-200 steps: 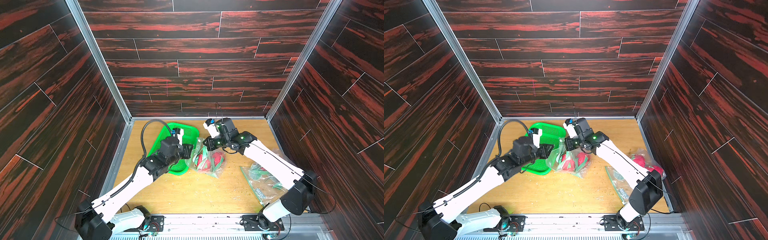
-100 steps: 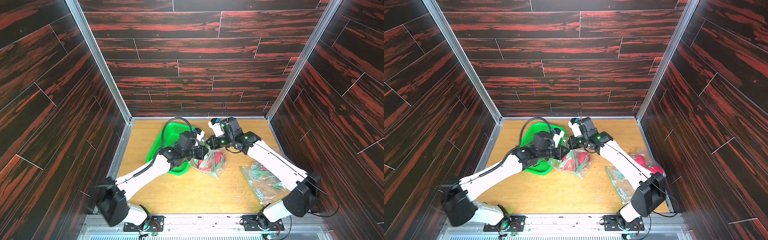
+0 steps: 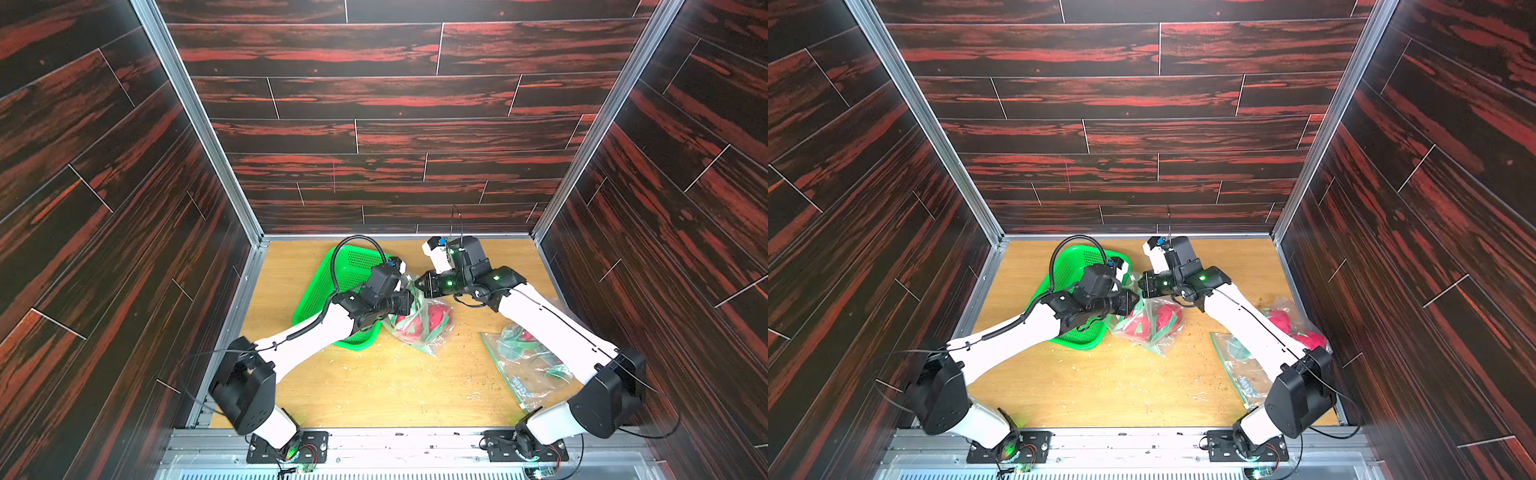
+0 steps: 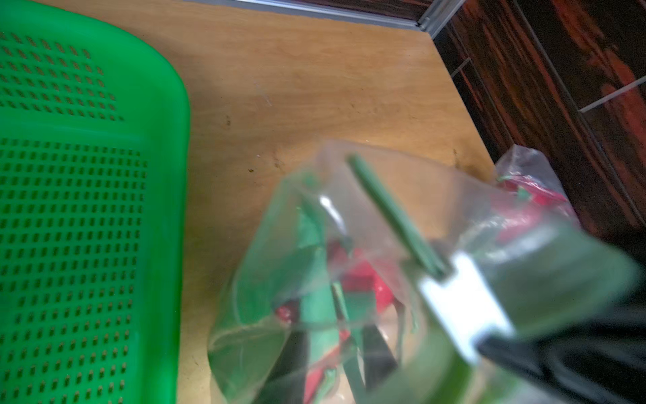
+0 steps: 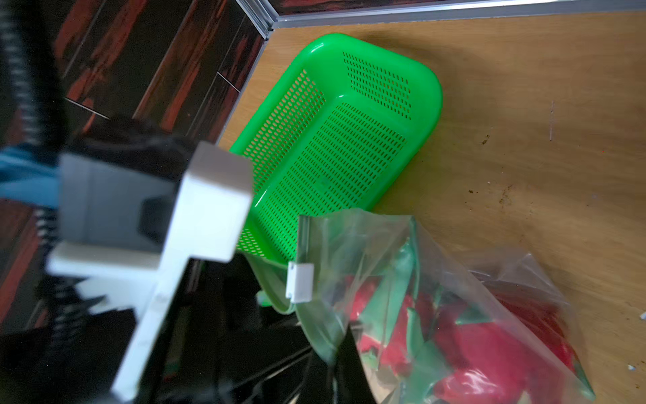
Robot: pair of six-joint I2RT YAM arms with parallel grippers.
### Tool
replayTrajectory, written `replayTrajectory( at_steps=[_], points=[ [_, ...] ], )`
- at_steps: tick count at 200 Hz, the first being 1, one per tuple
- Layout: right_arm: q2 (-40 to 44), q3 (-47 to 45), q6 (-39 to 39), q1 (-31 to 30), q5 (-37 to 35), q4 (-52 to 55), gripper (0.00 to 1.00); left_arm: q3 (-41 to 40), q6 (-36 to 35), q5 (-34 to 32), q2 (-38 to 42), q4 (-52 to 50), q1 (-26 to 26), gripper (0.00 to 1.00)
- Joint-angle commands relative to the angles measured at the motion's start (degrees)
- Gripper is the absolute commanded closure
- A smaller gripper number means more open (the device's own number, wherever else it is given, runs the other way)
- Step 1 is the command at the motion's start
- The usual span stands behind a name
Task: Open the zip-top bag and take out the dragon fruit
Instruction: Pick up the dragon fruit from the zipper food storage bag.
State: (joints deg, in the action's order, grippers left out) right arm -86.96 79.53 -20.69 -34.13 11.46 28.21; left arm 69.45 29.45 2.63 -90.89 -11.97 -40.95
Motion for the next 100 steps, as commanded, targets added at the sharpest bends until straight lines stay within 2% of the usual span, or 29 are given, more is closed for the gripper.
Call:
replayTrajectory(
  at_steps=[1, 53, 75, 100],
  points=[
    [1.12, -0.6, -1.58, 0.47, 2.21, -2.73, 1.0, 2.44, -0.35, -4.4, -2.31, 0.62, 0.21, 0.67],
    [-0.31, -1.24, -3.7, 0.75, 5.6, -6.09, 1.0, 6.27, -3.35, -5.6, -7.62, 2.35, 0.21, 0.56],
    [-0.76, -1.2, -4.26, 0.82, 6.43, -6.57, 1.0, 7.35, -3.91, -8.42, -9.12, 1.82, 0.17, 0.51],
    [-0.67, -1.43, -4.6, 0.88, 6.98, -7.18, 1.0, 6.15, -5.48, -10.15, -9.17, 4.8, 0.18, 0.39]
  ],
)
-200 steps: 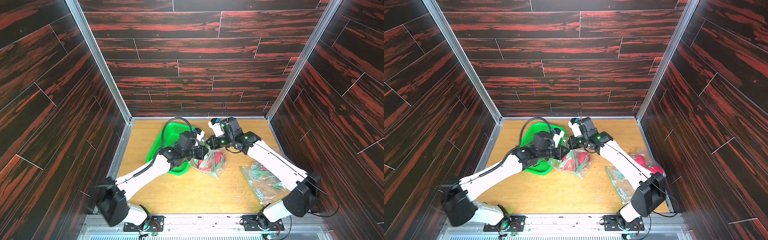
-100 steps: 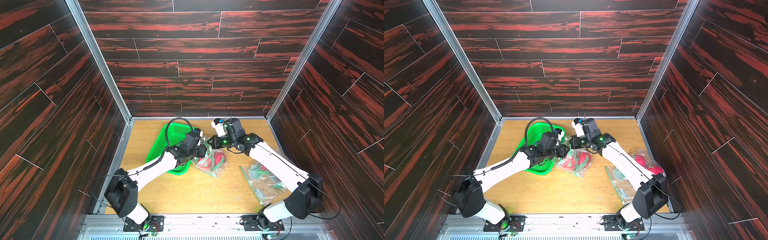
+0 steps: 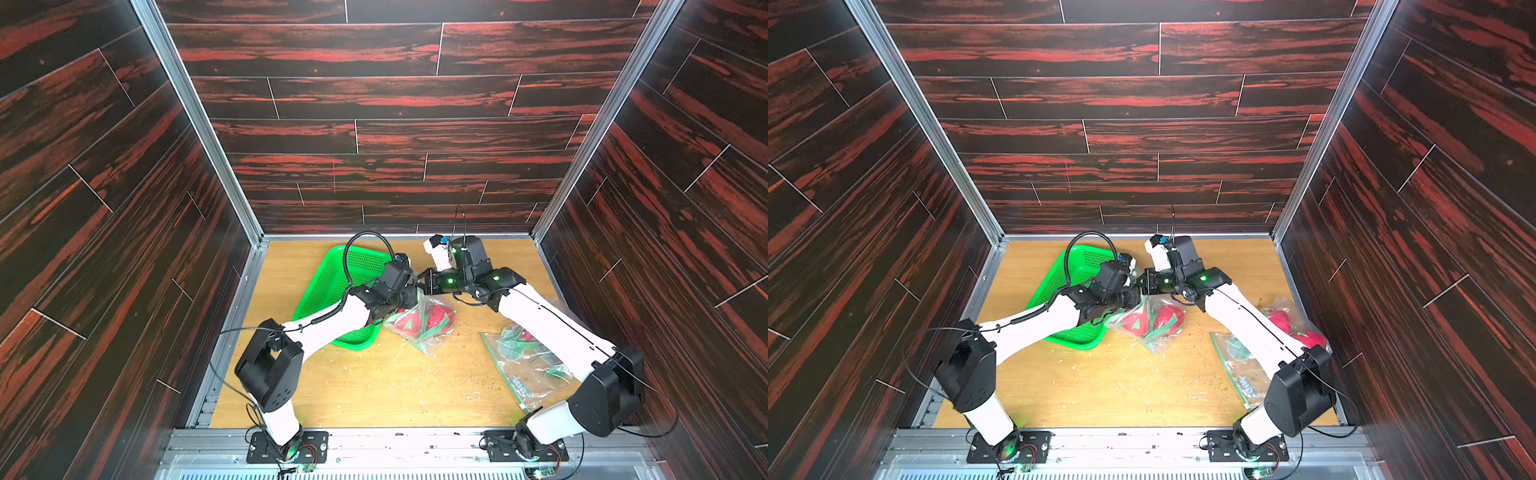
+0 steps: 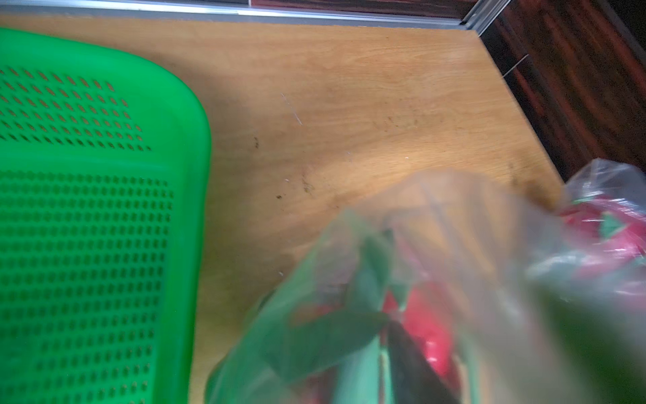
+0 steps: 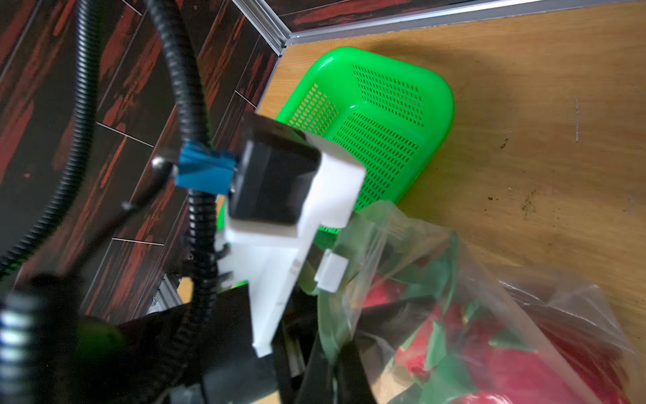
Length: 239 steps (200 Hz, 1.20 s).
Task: Open the zip-top bag and take out the dragon fruit
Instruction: Pick up the dragon fruit from the zipper food storage bag.
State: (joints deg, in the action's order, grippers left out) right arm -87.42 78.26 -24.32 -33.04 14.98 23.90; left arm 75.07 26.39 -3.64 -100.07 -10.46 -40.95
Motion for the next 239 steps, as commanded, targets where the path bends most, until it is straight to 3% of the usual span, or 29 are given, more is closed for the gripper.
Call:
replayTrajectory(
  at_steps=[1, 26, 67, 89, 123, 145, 201, 239],
  points=[
    [-0.21, -0.14, -0.99, -0.25, 3.47, -2.93, 1.0, 0.48, -2.5, -3.77, -0.01, 3.36, 0.17, 0.39],
    [-0.3, -0.14, -0.84, -0.27, 3.65, -3.08, 1.0, 1.88, -4.88, 1.43, -3.07, 4.72, 0.23, 0.34],
    [-0.39, 0.12, -0.65, -0.18, 3.57, -2.58, 1.0, 4.64, -7.4, 8.38, -6.18, 4.92, 0.26, 0.38],
    [-0.21, 0.08, -0.3, -0.16, 3.09, -2.33, 1.0, 4.73, -8.63, 8.63, -6.22, 5.01, 0.26, 0.48],
    [0.14, 0.08, 0.2, -0.02, 2.24, -1.93, 1.0, 4.87, -10.78, 7.14, -6.03, 4.42, 0.48, 0.84],
    [0.48, 0.09, 0.57, 0.32, 1.5, -1.31, 1.0, 5.0, -11.67, 7.29, -5.51, 4.13, 0.43, 1.0],
    [2.38, -0.38, 1.45, 1.99, 0.08, -0.36, 1.0, 3.7, -11.97, 9.38, -1.5, 4.73, 0.27, 1.0],
    [3.73, -0.72, 1.13, 2.1, 1.98, -0.9, 1.0, 3.84, -14.23, 3.0, -3.51, 3.36, 0.35, 1.0]
  ],
)
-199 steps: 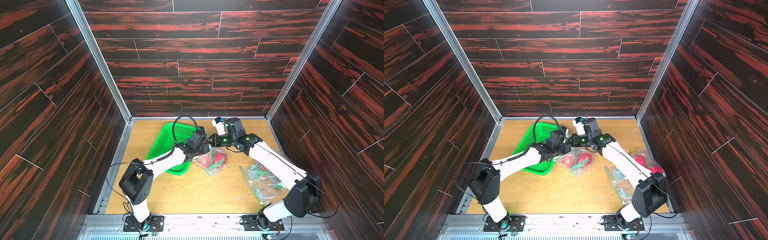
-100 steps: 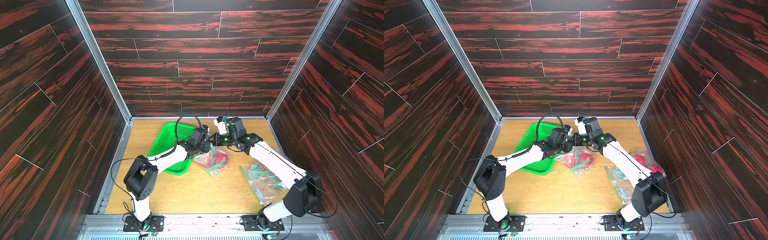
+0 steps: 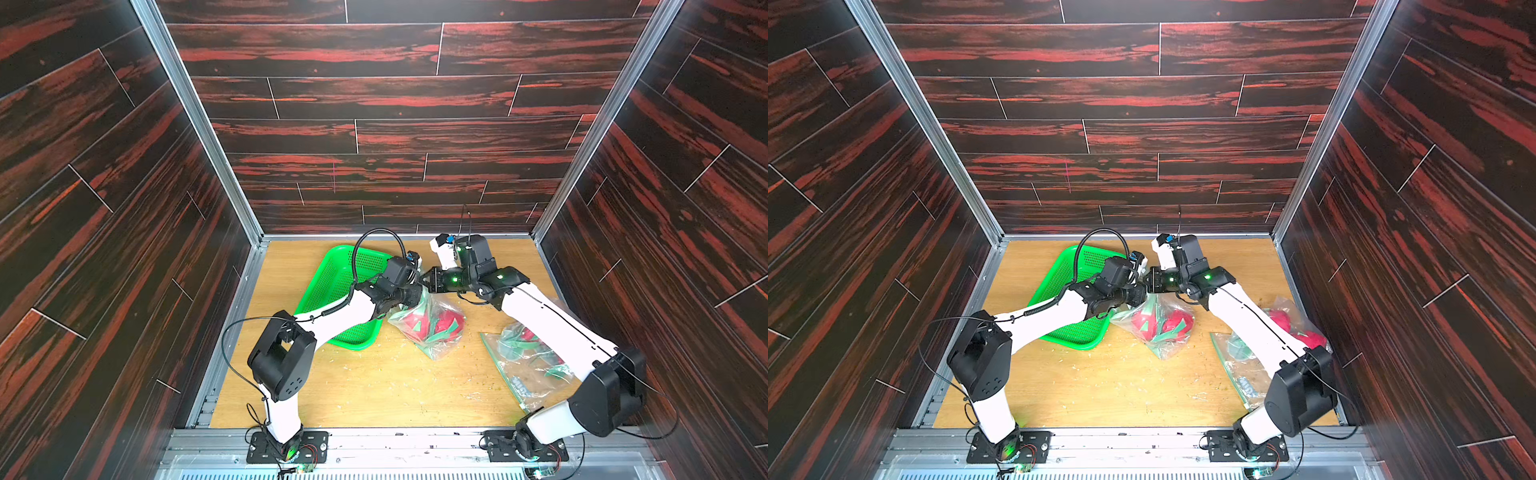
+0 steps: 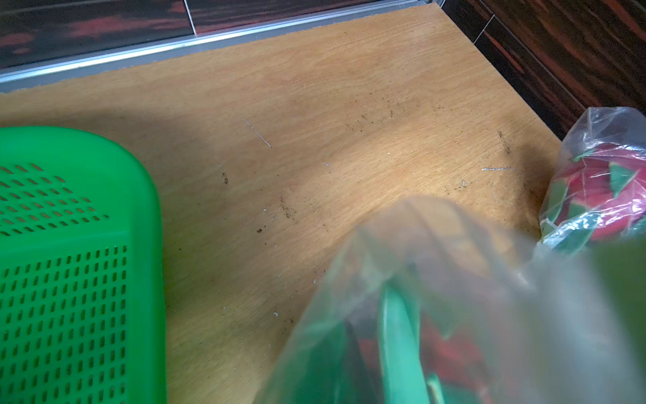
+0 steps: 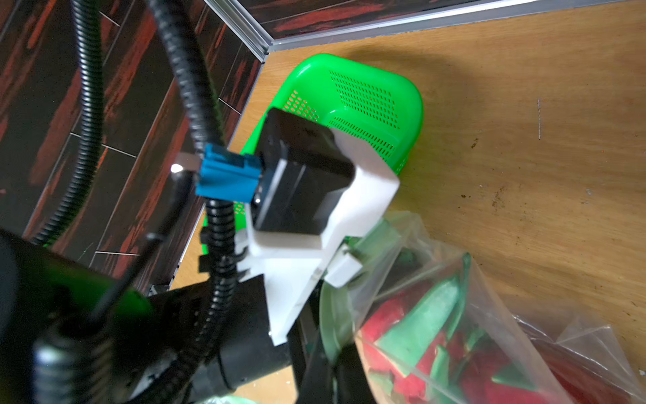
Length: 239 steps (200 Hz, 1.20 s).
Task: Open the zip-top bag and take out the dragon fruit
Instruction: Pick up the dragon fruit from the zipper food storage bag.
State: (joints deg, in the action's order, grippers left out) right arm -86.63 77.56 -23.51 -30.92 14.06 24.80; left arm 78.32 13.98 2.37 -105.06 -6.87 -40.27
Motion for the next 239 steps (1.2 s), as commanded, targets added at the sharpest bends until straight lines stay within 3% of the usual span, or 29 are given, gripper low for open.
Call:
replayTrajectory(
  at_steps=[1, 28, 57, 93, 119, 133, 176, 239],
  points=[
    [3.0, 0.02, 0.31, -0.02, 2.94, -1.83, 1.0, 0.59, -1.83, -3.09, 1.41, -0.23, -0.29, 1.0],
    [4.06, -1.0, -0.46, -0.1, 4.96, -2.96, 1.0, 2.03, -2.13, -4.37, -0.67, -1.66, -0.33, 0.99],
    [4.68, -1.8, -1.0, -0.1, 7.59, -3.85, 1.0, 2.53, -1.68, -3.5, -1.81, -0.76, -0.39, 0.75],
    [4.54, -2.71, -2.15, -0.1, 9.13, -5.38, 1.0, 4.06, -1.41, -2.29, -4.17, -0.4, -0.43, 0.72],
    [4.36, -2.77, -1.9, -0.11, 8.67, -4.96, 1.0, 3.91, -1.17, -2.56, -4.09, -0.11, -0.42, 0.84],
    [4.53, -2.93, -1.73, -0.11, 8.35, -4.84, 1.0, 3.69, -1.32, -2.94, -3.46, 0.11, -0.4, 1.0],
    [4.39, -2.59, -0.16, 0.86, 1.3, -2.54, 1.0, 2.15, -0.4, 0.9, 1.79, 1.2, -0.55, 1.0],
    [2.96, -1.39, -0.2, 6.22, 1.55, -3.25, 1.0, 1.35, 3.6, 8.94, 14.96, 2.48, -1.33, 1.0]
  ],
)
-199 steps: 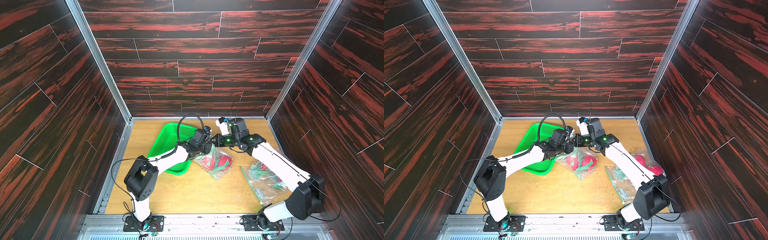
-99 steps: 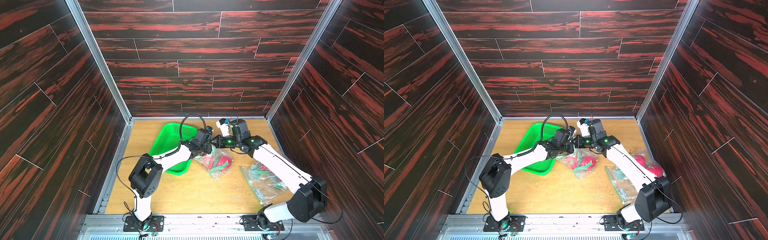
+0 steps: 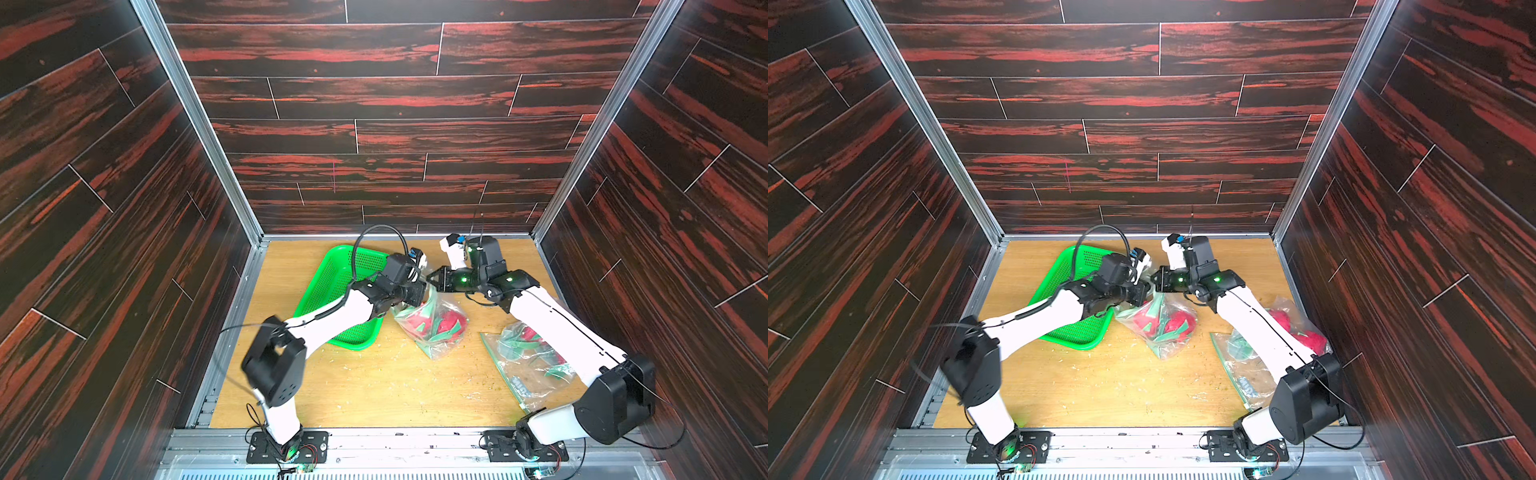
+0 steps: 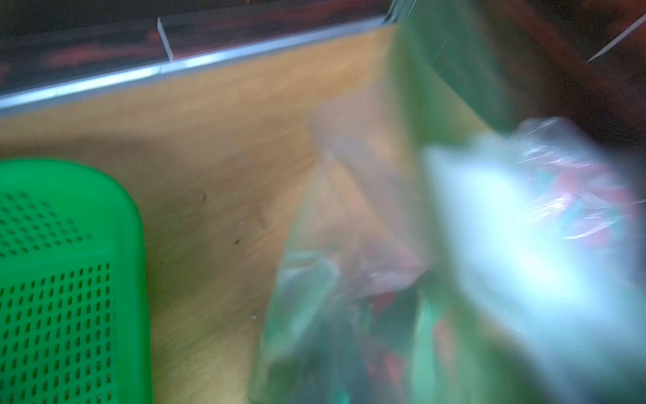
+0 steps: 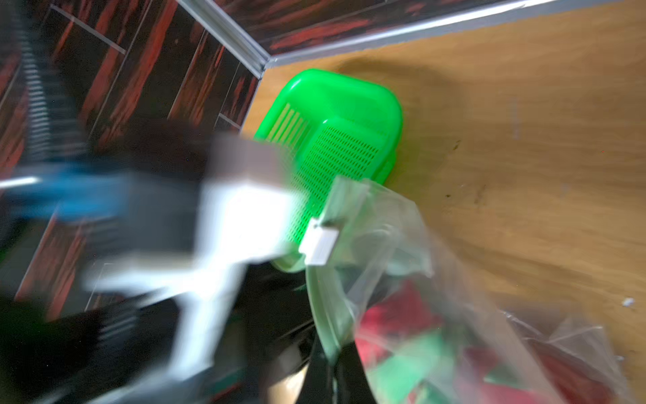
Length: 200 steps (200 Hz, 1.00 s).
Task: Open the zip-top bag and take out the dragon fruit
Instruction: Pick up the dragon fruit from the zipper food storage bag.
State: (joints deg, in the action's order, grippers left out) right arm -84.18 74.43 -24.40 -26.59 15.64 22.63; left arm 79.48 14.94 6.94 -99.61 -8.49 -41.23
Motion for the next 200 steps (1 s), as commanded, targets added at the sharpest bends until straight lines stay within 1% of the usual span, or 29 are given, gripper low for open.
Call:
replayTrajectory(
  at_steps=[1, 40, 56, 79, 98, 101, 108, 128, 141, 163, 182, 200],
  points=[
    [0.51, 1.75, 0.68, 1.98, -0.01, -1.1, 1.0, 0.21, 2.73, 4.43, 9.7, 4.1, -0.4, 1.0],
    [0.41, 2.17, 0.41, 4.56, 0.1, -1.82, 1.0, 0.52, 5.13, 5.31, 14.93, 3.78, -0.4, 1.0],
    [0.38, 2.12, 0.23, 5.34, 0.42, -1.8, 1.0, 1.61, 4.74, 4.57, 15.94, 1.75, -0.52, 1.0],
    [1.24, 1.83, 0.41, 5.78, 1.48, -2.24, 1.0, 1.3, 3.4, 0.33, 16.5, -0.48, -0.51, 1.0],
    [2.47, 1.92, 0.54, 5.93, 3.87, -3.07, 1.0, 1.4, 2.08, -1.47, 14.79, -2.9, -0.53, 1.0],
    [2.67, 1.98, 0.51, 5.93, 5.66, -3.06, 1.0, 1.46, 1.97, -1.53, 14.41, -3.15, -0.51, 1.0],
    [3.15, 2.16, 0.37, 5.93, 6.81, -3.19, 1.0, 1.32, 1.94, -2.18, 13.48, -3.6, -0.51, 1.0],
    [4.48, 3.31, 0.15, 5.9, 8.54, -2.15, 1.0, 1.22, 2.77, -6.15, 11.39, -5.4, -0.12, 1.0],
    [5.36, 3.73, 0.42, 5.94, 9.69, -1.23, 1.0, 0.79, 3.13, -10.95, 10.49, -6.56, 0.06, 1.0],
    [6.59, 3.75, 0.86, 5.93, 9.84, 0.12, 1.0, 0.11, 5.86, -14.0, 9.95, -7.45, 1.42, 1.0],
    [7.09, 3.15, 1.64, 5.98, 7.76, 1.33, 1.0, -1.2, 7.11, -13.08, 11.08, -5.72, 1.96, 1.0],
    [6.22, 2.61, 2.0, 6.4, 5.84, 2.02, 1.0, -1.98, 6.89, -7.8, 12.43, -2.69, 1.99, 1.0]
  ],
)
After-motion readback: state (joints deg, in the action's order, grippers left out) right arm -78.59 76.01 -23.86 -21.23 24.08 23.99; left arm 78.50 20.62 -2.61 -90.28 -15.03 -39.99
